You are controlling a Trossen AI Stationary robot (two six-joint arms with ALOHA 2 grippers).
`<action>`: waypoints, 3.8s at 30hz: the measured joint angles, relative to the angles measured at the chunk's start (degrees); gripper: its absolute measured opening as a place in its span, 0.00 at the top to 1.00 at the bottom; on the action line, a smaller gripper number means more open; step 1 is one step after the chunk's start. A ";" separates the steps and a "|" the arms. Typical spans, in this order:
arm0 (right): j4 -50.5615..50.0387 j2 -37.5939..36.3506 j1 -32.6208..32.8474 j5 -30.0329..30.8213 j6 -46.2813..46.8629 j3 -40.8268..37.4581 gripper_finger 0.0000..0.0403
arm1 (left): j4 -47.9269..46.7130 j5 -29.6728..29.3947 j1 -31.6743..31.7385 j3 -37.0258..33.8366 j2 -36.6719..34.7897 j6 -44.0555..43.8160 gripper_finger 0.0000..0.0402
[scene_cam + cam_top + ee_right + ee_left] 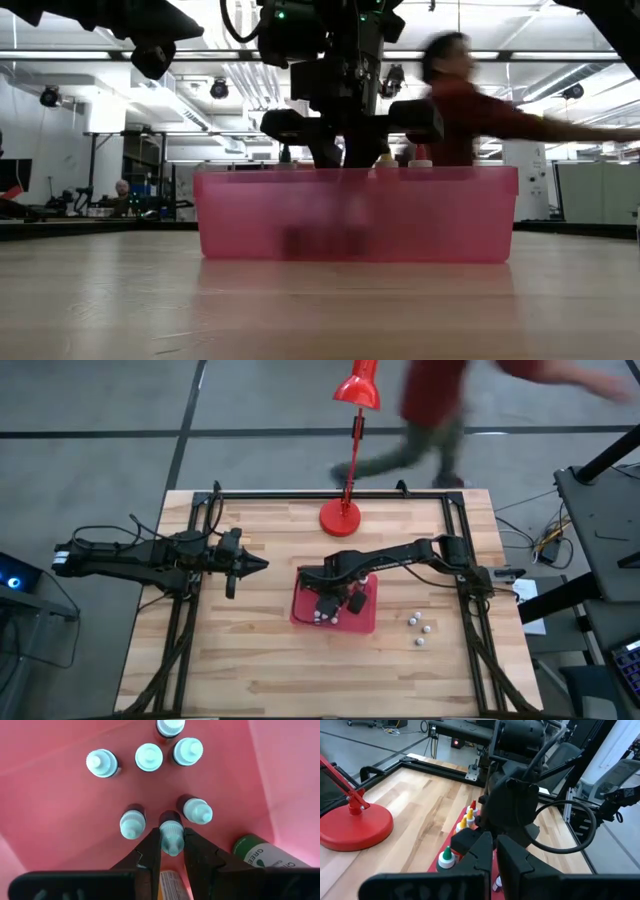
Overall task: Pick & Place food coloring
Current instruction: Put the small black food coloring bottle into the red bin, then put the small red food coloring bottle into the red bin
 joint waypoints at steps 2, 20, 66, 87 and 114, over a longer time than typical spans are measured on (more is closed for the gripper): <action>-0.02 0.00 0.02 0.00 0.00 0.00 0.85 | 0.00 0.01 0.00 0.00 0.01 0.00 1.00; -0.17 0.00 0.04 -2.14 -0.02 0.00 0.85 | -0.02 0.01 0.01 0.00 0.00 0.00 1.00; 0.41 -0.13 0.09 -0.85 1.51 -0.07 0.74 | 0.00 0.01 -0.01 0.00 0.00 0.00 1.00; -0.41 -1.85 0.24 -0.88 1.51 -0.07 0.69 | 0.00 0.01 0.01 -0.01 0.01 0.00 1.00; -14.46 -14.14 5.56 -1.65 45.43 -0.10 0.71 | 0.24 0.01 0.01 0.00 0.02 -0.13 1.00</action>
